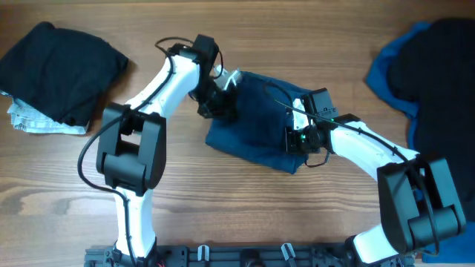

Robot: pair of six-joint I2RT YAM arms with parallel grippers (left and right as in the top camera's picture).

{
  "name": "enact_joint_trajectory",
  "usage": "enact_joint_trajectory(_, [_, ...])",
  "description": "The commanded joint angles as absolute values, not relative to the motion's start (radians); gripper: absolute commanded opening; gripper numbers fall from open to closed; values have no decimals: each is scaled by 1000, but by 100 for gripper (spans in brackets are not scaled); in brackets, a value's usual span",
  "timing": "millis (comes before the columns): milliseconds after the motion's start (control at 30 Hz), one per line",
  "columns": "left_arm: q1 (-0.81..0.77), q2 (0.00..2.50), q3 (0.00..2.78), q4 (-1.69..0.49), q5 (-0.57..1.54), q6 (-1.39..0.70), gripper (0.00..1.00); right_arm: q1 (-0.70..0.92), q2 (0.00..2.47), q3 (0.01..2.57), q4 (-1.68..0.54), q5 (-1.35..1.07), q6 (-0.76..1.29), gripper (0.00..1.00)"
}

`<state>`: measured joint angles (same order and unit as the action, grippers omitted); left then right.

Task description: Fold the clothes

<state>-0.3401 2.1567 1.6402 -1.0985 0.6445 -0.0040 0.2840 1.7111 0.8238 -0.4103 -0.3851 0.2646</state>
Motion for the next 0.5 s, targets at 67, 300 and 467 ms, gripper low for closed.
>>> enact_joint_trajectory(67, [-338, 2160, 1502, -965, 649, 22, 4, 272, 1732, 797, -420, -338, 273, 4])
enact_joint_trajectory(300, [-303, 2162, 1408, -813, 530, -10, 4, 270, 1729, 802, -458, -339, 273, 4])
enact_joint_trajectory(467, [-284, 2127, 1520, -876, 534, -35, 4, 267, 1637, 1036, -591, -514, 209, 4])
